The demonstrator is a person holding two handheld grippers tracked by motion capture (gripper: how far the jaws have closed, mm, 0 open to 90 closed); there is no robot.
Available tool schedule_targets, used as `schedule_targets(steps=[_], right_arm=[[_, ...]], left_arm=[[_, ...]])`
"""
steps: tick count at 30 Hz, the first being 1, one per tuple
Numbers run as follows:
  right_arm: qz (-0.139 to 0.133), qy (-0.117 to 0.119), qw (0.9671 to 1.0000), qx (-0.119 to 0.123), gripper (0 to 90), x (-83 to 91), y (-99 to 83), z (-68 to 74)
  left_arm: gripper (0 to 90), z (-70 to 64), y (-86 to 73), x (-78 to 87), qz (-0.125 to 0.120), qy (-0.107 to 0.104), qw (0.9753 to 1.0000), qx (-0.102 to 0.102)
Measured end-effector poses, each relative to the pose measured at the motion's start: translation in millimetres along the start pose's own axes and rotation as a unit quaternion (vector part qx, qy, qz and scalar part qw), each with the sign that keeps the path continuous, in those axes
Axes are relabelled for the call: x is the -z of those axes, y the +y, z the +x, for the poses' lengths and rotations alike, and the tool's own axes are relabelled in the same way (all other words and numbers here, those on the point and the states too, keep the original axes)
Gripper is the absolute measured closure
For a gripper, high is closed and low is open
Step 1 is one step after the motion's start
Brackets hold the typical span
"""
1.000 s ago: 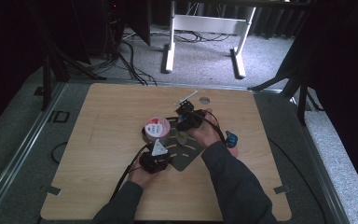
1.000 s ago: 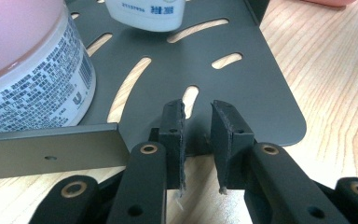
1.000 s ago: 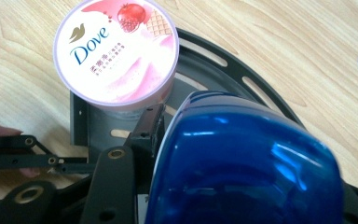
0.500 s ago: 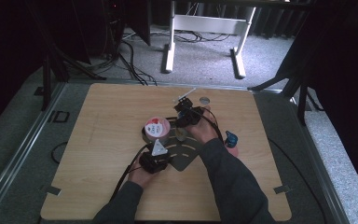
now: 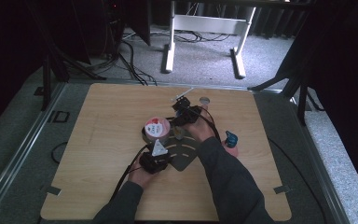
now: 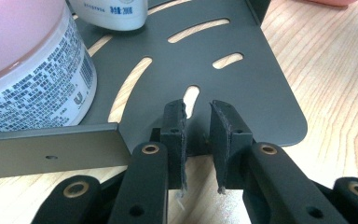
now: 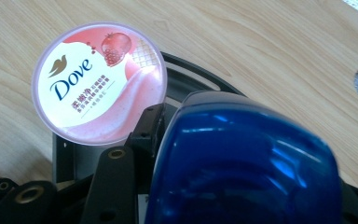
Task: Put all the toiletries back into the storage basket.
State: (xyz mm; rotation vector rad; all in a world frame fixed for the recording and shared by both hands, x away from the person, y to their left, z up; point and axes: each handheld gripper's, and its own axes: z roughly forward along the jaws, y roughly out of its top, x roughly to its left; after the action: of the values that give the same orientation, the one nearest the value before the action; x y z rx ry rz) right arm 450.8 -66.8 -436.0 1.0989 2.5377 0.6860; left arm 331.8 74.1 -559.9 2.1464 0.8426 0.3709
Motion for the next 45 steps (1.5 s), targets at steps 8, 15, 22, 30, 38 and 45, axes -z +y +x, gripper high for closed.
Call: schedule_targets(steps=[8,15,22,30,38,45], right_arm=[[-0.001,-0.004,1.0,0.003,55.0,-5.7,6.9,3.3],[-0.004,-0.002,0.9999,0.009,55.0,-10.2,14.8,6.9],[-0.008,-0.003,0.9999,0.005,55.0,-15.9,20.3,4.7],[-0.023,-0.005,0.9997,-0.002,55.0,-18.5,22.8,1.1],[-0.031,-0.003,0.9995,-0.003,55.0,-20.2,26.1,1.0],[-0.024,-0.002,0.9997,-0.01,55.0,-25.1,29.9,0.2]], left_arm=[[76.1,0.1,0.0,0.0,0.0,0.0,1.0,0.001],[76.5,-0.3,-0.1,0.1,0.0,0.001,1.0,0.0],[77.2,-1.0,-0.1,0.2,0.0,0.002,1.0,0.0],[77.5,-1.4,-0.3,0.3,0.0,0.001,1.0,0.001],[77.6,-2.1,-0.4,0.4,0.0,0.0,1.0,0.0],[77.7,-2.2,-0.4,0.6,0.0,0.0,1.0,0.0]])
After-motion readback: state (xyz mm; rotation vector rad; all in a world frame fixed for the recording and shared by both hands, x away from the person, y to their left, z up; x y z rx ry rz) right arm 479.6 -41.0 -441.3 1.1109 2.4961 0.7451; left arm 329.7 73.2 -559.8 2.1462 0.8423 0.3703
